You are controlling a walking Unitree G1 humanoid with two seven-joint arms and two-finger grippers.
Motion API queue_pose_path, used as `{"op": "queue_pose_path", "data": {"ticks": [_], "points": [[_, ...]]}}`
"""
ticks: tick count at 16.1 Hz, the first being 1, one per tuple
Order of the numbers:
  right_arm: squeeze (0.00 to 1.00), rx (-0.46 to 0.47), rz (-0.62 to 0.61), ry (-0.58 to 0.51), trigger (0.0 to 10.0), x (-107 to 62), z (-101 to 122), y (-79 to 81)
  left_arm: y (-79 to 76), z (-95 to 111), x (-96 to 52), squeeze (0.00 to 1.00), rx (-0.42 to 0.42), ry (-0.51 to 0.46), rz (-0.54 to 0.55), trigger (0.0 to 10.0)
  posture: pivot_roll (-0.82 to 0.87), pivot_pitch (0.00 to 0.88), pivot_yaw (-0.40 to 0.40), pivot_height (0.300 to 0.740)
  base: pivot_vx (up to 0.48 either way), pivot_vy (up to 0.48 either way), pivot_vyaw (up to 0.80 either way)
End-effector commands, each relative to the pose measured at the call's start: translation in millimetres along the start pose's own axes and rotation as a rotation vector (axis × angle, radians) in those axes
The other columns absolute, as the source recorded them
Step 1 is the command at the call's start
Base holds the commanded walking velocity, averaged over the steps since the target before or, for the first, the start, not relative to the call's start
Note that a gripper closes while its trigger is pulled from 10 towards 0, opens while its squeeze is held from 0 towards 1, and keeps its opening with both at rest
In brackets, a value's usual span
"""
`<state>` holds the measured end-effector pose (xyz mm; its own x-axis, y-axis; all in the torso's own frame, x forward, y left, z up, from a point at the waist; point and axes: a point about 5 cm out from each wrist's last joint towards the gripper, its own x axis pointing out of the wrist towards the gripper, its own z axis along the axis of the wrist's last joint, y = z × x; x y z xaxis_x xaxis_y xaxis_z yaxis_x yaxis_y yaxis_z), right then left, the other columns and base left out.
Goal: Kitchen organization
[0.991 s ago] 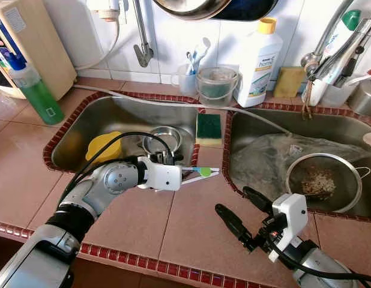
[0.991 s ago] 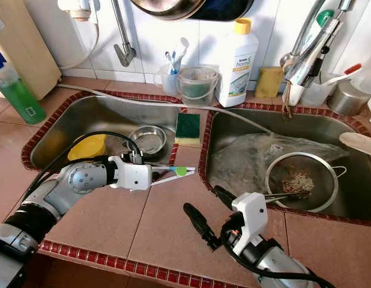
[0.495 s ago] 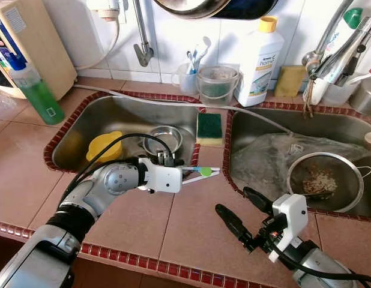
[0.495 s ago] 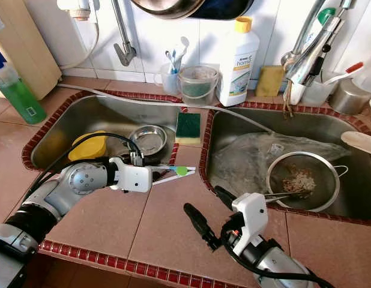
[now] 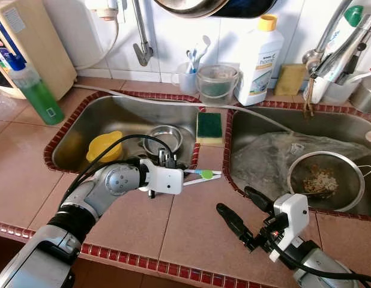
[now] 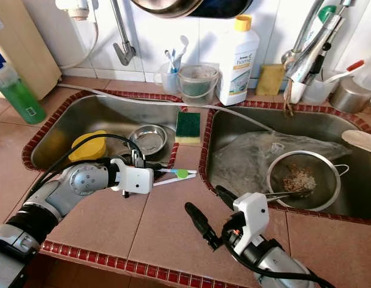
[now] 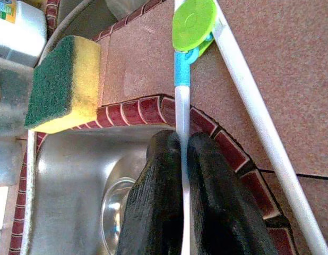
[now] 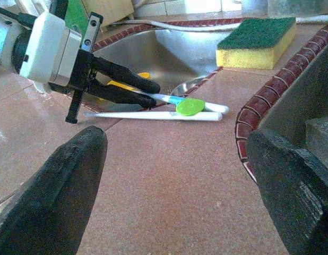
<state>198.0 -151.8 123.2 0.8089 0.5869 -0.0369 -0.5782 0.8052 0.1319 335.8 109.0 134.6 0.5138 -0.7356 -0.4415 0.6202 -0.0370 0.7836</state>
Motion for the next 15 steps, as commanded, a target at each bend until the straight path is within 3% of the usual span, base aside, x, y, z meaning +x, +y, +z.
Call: {"op": "queue_pose_path", "data": {"ticks": [1,6,9,15], "points": [[0.00,0.001,0.004,-0.019,10.0,-0.1,3.5,3.6,-7.4,0.4,2.0,0.00,0.005,-0.002,-0.048,0.0,-0.21,0.139,0.100,0.740,0.000,0.000,0.00],[0.00,0.003,0.004,-0.022,10.0,0.7,3.9,3.1,-1.8,-0.7,1.0,0.00,-0.020,0.000,-0.020,0.0,-0.21,0.139,0.097,0.740,0.000,0.000,0.00],[0.00,0.001,0.005,-0.023,10.0,2.0,4.3,2.6,5.4,0.0,-2.9,0.00,-0.081,-0.026,0.014,0.0,-0.21,0.133,0.093,0.740,0.000,0.000,0.00],[0.00,-0.005,0.021,-0.036,10.0,9.6,6.9,0.3,52.8,5.2,-25.1,0.00,-0.318,-0.152,0.211,0.0,-0.20,0.100,0.070,0.740,0.000,0.000,0.00]]}}
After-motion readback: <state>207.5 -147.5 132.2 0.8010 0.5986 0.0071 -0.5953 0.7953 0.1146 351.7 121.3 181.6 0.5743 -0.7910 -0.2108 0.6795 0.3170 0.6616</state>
